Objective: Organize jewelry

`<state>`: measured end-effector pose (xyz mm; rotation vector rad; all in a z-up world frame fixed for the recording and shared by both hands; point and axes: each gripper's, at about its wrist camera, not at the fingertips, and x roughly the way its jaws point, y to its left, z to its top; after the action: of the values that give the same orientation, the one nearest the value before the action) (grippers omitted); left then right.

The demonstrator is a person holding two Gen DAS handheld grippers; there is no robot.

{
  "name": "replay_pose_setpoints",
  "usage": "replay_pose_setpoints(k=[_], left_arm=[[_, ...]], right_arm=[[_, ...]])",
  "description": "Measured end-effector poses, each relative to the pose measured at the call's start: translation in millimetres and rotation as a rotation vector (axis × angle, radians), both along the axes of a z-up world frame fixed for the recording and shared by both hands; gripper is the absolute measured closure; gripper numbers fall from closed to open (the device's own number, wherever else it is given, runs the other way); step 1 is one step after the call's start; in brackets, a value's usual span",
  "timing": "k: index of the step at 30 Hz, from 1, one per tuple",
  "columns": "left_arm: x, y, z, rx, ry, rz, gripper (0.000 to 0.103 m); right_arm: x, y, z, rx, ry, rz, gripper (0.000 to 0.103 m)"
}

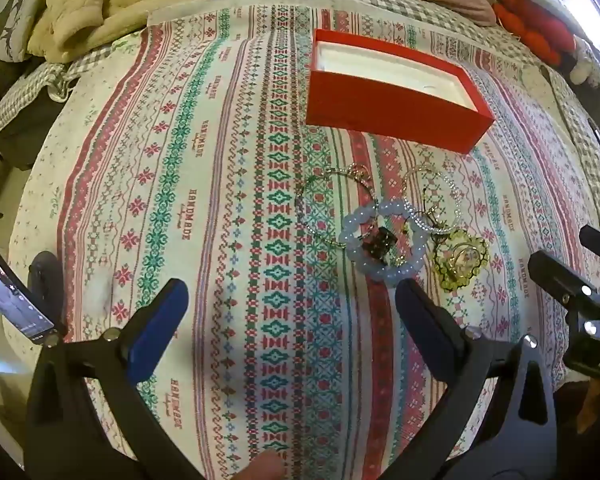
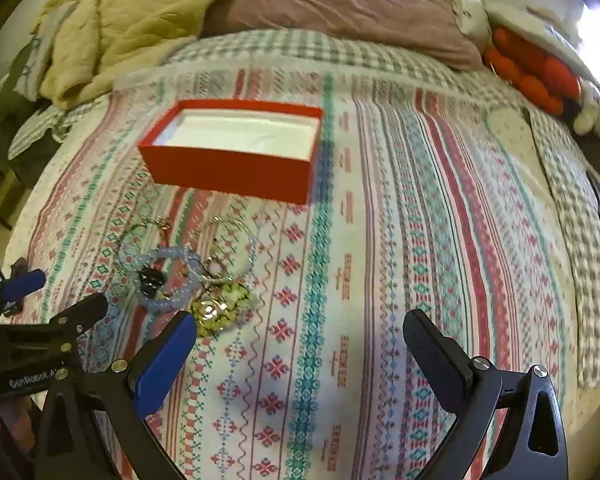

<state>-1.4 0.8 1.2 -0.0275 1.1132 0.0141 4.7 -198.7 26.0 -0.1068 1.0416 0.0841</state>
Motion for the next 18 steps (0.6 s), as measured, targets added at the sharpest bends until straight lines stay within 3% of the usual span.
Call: replay_pose_setpoints(k=[2,5,10,18], left_arm=[[-4,1,3,0.006,-0.019,-0.001,0.000],[-1,-9,3,0.068,0.003,-0.010,0.000],[-2,-8,8,0.032,0.000,-0.019,0.000],[-2,-10,8,0.030,-0.008,-0.026,0.000]], right_arm=[[-7,-4,10,-0.006,-0.029,0.022,0.000],[6,-13,7,-0.029,0.051,-0.001,0.000],[16,3,-10,-0.072,0.139,-0.049,0.000],[14,4,-5,-0.076,0.150,-0.030,0.000]])
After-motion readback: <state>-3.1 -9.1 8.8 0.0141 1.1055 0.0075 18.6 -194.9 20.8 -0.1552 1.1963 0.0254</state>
